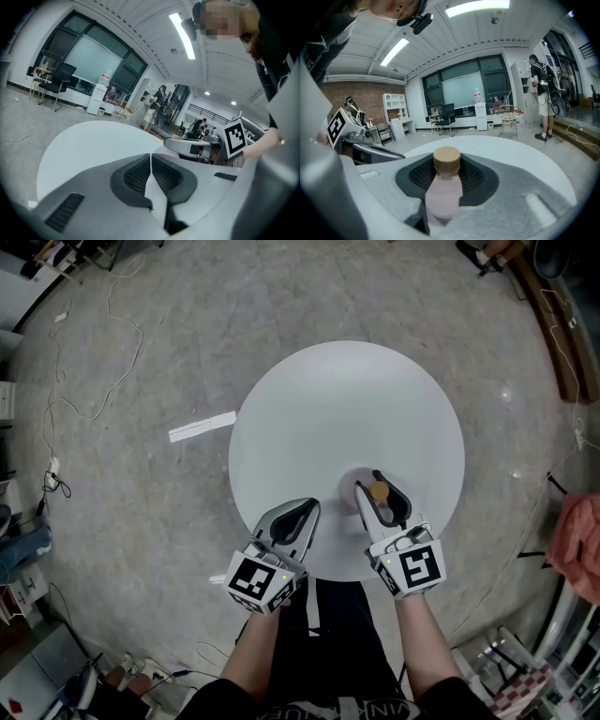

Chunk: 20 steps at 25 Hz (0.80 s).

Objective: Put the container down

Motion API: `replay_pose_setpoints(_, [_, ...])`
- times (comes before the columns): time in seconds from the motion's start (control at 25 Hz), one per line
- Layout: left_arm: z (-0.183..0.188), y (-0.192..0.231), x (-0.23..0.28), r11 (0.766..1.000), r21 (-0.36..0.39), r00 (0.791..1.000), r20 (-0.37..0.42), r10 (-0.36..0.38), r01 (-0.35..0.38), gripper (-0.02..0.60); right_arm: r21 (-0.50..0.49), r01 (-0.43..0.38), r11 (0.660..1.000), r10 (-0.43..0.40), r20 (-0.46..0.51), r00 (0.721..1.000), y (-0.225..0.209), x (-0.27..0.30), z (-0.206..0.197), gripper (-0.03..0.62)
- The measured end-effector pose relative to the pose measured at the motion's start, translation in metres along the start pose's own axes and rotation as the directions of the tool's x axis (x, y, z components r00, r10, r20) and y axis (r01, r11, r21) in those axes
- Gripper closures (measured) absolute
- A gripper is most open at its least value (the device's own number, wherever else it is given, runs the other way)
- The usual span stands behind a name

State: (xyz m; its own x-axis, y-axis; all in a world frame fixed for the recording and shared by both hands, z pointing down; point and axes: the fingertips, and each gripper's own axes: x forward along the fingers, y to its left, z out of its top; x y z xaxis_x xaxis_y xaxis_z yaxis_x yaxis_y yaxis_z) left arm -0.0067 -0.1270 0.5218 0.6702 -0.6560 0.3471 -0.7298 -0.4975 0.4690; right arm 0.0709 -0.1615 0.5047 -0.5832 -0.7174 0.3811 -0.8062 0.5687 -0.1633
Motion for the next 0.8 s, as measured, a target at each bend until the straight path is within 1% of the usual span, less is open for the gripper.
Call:
replay_pose_setpoints(0.2, [0.0,0.0,0.001,1.0,0.002,1.0,0.0,0.003,-0.003,0.566,-0.035,-0.002,0.999,0.002,-0.005,1.0,0.002,0.0,0.0,0.462])
replay_pose_setpoints(0.8, [-0.004,-0.001,-0.002,1.0,-0.006,1.0,-0.008,0.001,-0.001,0.566,-0.107,0.028,0.994,-0.028,0.008,1.0,0.012,-0.001,-0.003,0.462])
